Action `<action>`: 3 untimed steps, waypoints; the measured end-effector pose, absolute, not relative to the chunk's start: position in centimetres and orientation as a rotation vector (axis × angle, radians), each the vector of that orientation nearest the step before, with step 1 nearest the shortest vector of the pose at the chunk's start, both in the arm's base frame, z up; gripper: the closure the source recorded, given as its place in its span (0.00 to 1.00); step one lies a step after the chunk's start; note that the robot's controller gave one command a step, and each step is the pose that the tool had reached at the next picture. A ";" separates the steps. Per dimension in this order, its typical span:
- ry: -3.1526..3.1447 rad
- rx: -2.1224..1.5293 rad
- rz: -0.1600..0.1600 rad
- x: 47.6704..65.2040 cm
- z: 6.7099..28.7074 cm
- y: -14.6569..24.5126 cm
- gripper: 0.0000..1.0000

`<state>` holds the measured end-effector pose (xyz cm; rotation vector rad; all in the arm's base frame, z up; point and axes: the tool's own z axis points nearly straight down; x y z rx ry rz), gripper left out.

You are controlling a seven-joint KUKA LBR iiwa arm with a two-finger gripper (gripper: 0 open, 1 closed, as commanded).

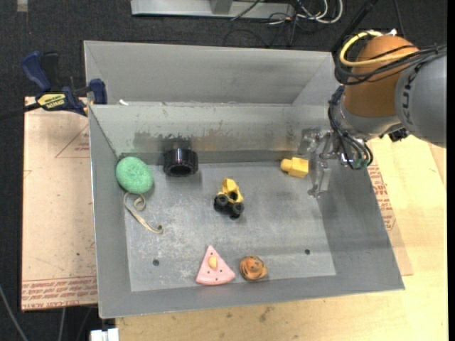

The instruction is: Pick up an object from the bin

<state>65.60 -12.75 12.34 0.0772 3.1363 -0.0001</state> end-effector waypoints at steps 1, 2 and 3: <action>3.089 0.541 0.003 65.8 8.4 -12.4 0.00; 3.119 0.261 -0.001 66.0 7.6 -12.6 1.00; 3.119 0.260 -0.001 66.0 7.6 -12.6 1.00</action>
Offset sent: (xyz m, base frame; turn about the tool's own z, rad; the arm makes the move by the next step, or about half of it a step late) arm 0.0005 0.0014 -0.0534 0.1182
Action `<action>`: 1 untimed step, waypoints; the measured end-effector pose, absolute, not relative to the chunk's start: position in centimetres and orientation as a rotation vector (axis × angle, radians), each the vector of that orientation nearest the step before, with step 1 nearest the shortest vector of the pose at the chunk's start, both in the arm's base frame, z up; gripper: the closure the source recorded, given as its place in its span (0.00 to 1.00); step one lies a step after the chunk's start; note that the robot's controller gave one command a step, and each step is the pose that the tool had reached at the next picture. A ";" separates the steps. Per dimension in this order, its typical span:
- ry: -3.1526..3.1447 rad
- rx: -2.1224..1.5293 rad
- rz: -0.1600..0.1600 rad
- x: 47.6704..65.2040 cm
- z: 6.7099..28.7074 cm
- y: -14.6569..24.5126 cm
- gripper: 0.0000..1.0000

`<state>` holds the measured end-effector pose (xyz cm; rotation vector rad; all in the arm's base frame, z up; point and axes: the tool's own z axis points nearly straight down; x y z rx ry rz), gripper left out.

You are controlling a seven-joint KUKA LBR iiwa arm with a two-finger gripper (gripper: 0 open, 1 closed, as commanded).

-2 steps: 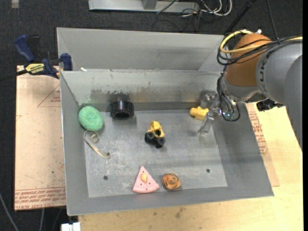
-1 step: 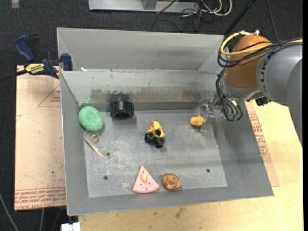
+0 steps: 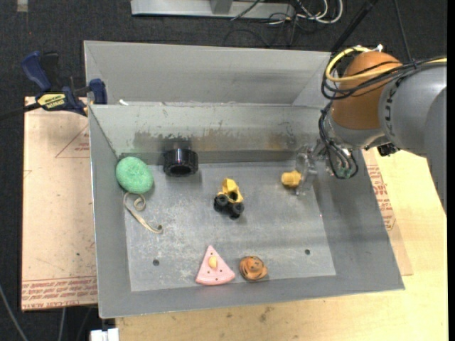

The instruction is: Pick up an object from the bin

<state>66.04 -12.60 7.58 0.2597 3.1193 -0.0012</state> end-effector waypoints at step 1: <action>3.123 0.260 -0.001 66.2 11.1 -12.6 1.00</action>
Offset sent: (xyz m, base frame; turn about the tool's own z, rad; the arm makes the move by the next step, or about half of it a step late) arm -0.0001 0.0001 0.0385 0.0000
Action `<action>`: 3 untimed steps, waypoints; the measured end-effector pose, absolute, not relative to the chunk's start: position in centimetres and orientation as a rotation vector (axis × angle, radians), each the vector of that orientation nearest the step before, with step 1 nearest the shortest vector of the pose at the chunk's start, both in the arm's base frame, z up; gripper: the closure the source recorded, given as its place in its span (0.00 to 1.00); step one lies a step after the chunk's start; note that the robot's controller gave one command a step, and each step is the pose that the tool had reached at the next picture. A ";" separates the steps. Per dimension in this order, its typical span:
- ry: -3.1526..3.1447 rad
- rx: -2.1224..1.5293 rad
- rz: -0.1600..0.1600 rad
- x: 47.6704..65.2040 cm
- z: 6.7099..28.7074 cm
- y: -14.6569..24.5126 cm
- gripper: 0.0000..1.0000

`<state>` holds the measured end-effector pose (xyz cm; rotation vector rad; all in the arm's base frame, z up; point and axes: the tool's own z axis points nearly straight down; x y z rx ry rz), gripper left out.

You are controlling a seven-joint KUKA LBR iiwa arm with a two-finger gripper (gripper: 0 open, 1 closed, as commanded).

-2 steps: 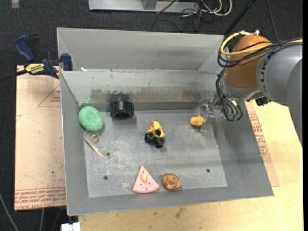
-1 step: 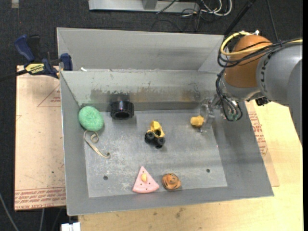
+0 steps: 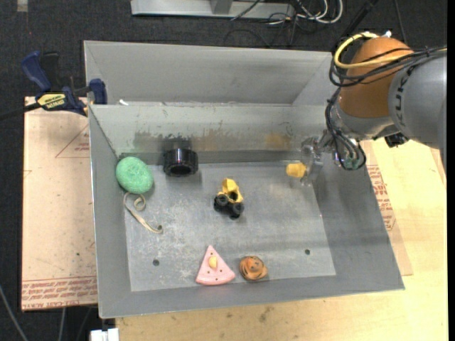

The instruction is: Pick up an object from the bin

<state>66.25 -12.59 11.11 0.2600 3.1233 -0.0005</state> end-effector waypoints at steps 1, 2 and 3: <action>3.126 0.258 0.000 66.1 11.5 -12.5 1.00; 3.124 0.258 0.000 66.4 15.9 -12.6 1.00; 3.129 0.256 0.001 66.2 14.7 -12.5 1.00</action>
Offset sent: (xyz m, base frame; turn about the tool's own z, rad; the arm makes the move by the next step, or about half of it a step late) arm 0.0000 -0.0001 0.0466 0.0000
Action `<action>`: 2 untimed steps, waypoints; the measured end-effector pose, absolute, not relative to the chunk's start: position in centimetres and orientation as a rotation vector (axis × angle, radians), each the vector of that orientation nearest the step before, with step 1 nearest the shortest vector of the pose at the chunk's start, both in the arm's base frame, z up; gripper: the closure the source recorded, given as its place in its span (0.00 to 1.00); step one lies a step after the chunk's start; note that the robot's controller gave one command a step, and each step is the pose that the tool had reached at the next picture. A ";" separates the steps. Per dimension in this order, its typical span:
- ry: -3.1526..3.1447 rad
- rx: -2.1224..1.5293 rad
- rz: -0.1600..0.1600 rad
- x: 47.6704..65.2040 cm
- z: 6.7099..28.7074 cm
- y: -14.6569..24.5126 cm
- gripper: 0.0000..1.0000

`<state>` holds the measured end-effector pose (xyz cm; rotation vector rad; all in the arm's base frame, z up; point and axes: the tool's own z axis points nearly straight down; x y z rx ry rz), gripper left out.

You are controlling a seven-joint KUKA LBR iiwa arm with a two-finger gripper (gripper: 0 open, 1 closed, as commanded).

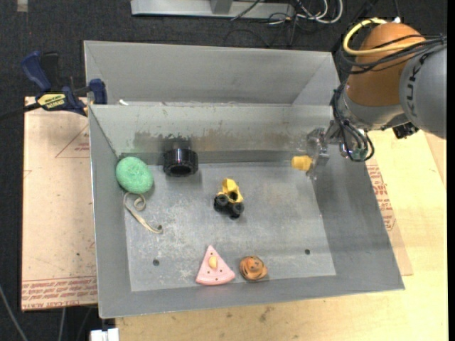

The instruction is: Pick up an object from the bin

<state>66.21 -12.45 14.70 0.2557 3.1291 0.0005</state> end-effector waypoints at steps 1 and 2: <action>3.125 0.255 0.000 66.6 17.1 -12.5 1.00; 3.129 0.253 0.000 66.3 17.0 -12.4 1.00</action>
Offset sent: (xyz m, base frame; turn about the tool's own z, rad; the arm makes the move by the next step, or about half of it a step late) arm -0.0001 -0.0001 0.0231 0.0000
